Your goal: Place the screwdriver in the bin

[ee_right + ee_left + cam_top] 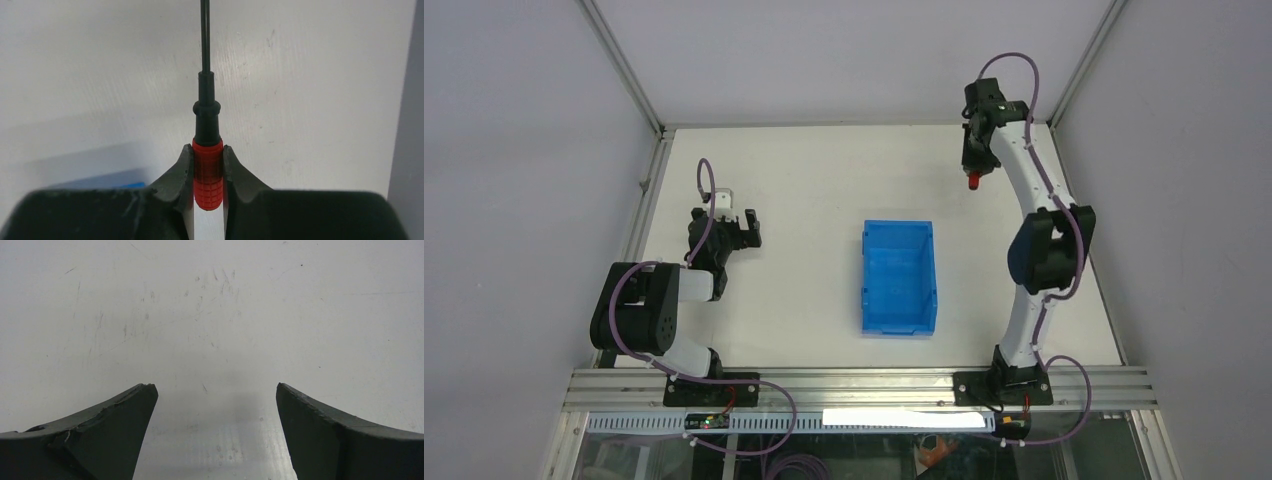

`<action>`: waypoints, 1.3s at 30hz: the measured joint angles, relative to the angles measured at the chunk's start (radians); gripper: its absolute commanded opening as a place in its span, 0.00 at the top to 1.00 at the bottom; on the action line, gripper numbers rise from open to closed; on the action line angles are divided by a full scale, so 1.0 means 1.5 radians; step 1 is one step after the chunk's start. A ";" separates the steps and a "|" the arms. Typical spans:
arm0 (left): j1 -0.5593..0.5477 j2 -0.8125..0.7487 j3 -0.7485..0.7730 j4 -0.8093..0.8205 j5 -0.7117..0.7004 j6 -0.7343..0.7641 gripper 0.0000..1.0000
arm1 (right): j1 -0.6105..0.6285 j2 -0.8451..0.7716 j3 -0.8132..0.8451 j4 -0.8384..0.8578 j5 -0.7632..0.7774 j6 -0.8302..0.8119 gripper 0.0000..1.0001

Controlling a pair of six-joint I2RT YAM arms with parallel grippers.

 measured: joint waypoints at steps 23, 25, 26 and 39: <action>0.000 0.000 0.000 0.000 0.000 0.000 0.01 | 0.445 -0.395 -0.349 0.027 0.159 0.225 1.00; 0.000 0.000 0.000 0.000 0.000 0.000 0.01 | 0.470 -0.417 -0.407 0.052 0.166 0.253 1.00; 0.000 0.000 0.000 0.000 0.000 0.000 0.01 | 0.484 -0.431 -0.446 0.070 0.165 0.266 1.00; 0.000 0.000 0.000 0.000 0.000 0.000 0.01 | 0.520 -0.472 -0.685 0.236 0.111 0.368 1.00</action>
